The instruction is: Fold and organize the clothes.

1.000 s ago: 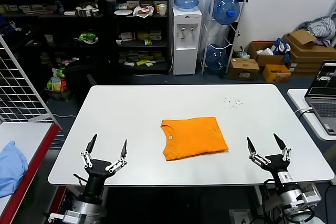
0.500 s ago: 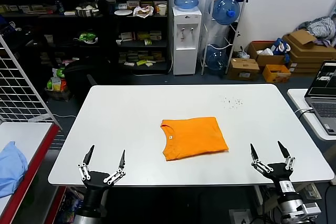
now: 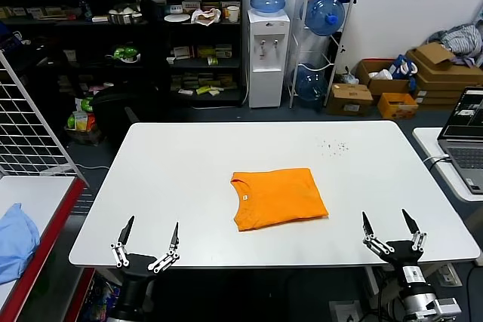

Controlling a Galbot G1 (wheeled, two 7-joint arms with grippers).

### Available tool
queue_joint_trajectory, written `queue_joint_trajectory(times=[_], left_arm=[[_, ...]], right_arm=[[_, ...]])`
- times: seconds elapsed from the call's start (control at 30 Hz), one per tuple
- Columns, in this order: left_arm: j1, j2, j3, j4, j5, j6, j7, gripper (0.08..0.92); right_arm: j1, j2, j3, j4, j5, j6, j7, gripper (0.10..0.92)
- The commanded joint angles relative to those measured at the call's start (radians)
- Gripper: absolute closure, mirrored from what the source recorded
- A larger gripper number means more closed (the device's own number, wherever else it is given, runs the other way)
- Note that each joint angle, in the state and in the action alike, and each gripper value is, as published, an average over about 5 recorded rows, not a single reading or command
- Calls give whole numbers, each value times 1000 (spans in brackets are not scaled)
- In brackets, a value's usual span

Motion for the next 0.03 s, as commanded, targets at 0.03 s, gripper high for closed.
queue_joint_trajectory(times=[0.03], left_arm=[[10, -6, 4, -1, 2, -4, 1, 79]], right_arm=[[-2, 12, -1, -9, -11, 1, -1, 104]])
